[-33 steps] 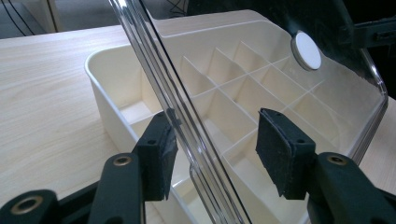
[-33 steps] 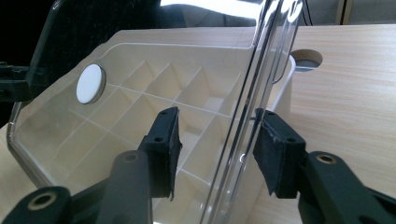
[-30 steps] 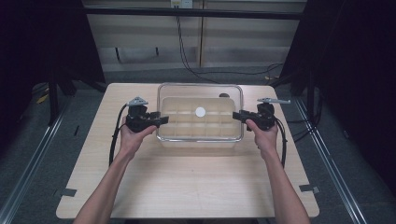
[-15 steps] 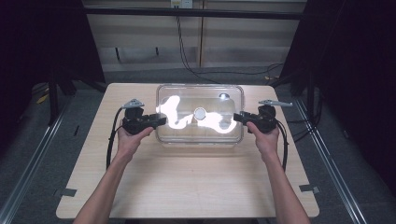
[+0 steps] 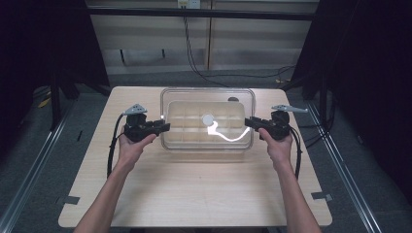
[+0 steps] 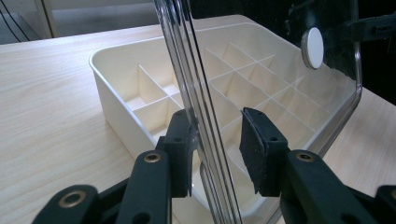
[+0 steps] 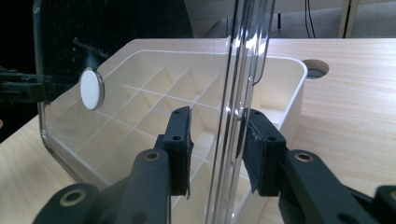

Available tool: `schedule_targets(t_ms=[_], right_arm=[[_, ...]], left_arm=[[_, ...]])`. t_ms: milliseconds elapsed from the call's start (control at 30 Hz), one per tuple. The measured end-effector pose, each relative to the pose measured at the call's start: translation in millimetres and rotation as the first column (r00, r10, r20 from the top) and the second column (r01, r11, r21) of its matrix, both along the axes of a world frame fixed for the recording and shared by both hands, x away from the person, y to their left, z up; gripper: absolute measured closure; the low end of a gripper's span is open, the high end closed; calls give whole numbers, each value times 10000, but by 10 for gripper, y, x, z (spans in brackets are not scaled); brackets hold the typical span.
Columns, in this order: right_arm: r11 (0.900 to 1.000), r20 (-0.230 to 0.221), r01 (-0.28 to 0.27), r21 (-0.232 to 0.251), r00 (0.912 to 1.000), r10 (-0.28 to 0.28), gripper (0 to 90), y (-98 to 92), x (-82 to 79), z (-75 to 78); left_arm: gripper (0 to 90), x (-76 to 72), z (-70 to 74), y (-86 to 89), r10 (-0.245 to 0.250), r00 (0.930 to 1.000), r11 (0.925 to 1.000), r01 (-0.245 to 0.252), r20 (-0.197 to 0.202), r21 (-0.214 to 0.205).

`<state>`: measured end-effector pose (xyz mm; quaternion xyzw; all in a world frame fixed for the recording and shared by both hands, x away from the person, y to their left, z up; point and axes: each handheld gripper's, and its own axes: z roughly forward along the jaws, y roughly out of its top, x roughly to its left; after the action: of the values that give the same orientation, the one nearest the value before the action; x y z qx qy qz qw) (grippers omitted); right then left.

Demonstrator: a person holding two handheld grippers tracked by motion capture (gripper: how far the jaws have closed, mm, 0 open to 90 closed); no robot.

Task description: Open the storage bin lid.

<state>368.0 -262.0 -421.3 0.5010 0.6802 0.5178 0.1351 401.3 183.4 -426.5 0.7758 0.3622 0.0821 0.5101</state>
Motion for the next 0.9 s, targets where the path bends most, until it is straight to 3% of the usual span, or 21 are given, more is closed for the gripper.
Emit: schedule_targets(t_ms=[600, 800, 900], right_arm=[[9994, 229, 36, 348, 9997, -44, 694, -20, -122, 29], [9992, 306, 69, 386, 9995, -81, 691, -9, -156, 69], [9991, 361, 30, 434, 9993, -46, 692, -7, -172, 88]], left_arm=[[716, -65, 73, 53, -188, 9997, 9996, 191, 172, -195], [724, -98, 108, 65, -207, 9993, 9998, 209, 310, -56], [727, -106, 125, 85, -198, 9994, 9994, 205, 289, -269]])
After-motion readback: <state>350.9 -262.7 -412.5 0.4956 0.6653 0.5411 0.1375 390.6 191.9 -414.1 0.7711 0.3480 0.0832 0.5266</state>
